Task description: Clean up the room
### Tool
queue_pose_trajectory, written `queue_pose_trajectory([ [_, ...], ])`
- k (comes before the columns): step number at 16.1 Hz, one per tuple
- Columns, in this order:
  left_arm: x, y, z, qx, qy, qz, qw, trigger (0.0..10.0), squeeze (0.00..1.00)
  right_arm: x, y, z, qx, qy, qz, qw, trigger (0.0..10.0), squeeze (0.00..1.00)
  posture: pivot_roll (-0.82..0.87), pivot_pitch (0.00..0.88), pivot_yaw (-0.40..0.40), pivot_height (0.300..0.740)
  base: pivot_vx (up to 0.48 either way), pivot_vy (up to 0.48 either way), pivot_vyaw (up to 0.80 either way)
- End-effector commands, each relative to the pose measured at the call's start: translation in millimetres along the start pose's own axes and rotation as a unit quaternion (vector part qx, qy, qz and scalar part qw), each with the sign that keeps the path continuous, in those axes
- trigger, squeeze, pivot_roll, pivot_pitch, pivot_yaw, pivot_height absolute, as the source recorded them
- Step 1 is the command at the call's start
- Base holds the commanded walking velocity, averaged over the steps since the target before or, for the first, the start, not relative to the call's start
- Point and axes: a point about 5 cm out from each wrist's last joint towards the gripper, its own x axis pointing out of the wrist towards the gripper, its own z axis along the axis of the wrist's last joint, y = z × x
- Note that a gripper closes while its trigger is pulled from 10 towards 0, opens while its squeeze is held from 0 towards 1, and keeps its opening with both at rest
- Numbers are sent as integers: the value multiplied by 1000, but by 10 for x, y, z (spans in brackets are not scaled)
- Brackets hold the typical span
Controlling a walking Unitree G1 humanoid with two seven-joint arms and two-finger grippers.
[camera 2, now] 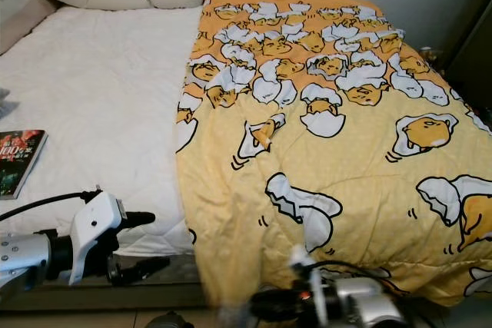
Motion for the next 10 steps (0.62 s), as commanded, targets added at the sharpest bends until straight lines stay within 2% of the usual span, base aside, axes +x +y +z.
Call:
queue_pose_trajectory([
  [1, 27, 29, -1, 7, 2, 9, 1000, 10000, 0, -79, -18, 95, -11, -24, 0, 1000, 10000, 0, 193, 0, 10, 740, 0, 0, 0],
  [2, 81, 129, -2, 10, 0, 44, 999, 10000, 0, -199, -38, 137, -19, -51, -18, 998, 10000, 0, 179, 0, 8, 740, 0, 0, 0],
  [3, 152, 283, 13, 3, -9, 100, 995, 10000, 0, -289, -85, 183, -42, -64, -64, 995, 10000, 0, 169, 0, 4, 740, 0, 0, 0],
  [4, 216, 404, 49, -13, -31, 151, 988, 10000, 0, -334, -167, 255, -69, -76, -141, 985, 10000, 0, 153, 0, -2, 740, 0, 0, 0],
  [5, 244, 446, 66, -21, -42, 172, 984, 10000, 0, -343, -209, 298, -77, -86, -177, 977, 10000, 0, 146, 0, -2, 740, 0, 0, 0],
  [6, 308, 508, 112, -26, -68, 210, 975, 10000, 0, -370, -306, 416, -86, -109, -263, 955, 10000, 0, 128, 0, -3, 740, 0, 0, 0],
  [7, 397, 554, 138, -42, -87, 244, 965, 10000, 0, -383, -408, 568, -94, -131, -361, 919, 10000, 0, 105, 0, -1, 740, 0, 0, 0],
  [8, 448, 565, 148, -54, -96, 255, 961, 10000, 0, -336, -428, 677, -109, -143, -395, 901, 10000, 0, 92, 0, 1, 740, 0, 0, 0],
  [9, 566, 579, 186, -72, -115, 269, 953, 10000, 0, -138, -365, 966, -141, -185, -445, 865, 10000, 0, 74, 0, 5, 740, 0, 0, 0],
  [10, 603, 585, 200, -79, -121, 273, 951, 10000, 0, -78, -313, 1049, -149, -203, -459, 852, 10000, 0, 62, 0, 10, 740, 0, 0, 0],
])
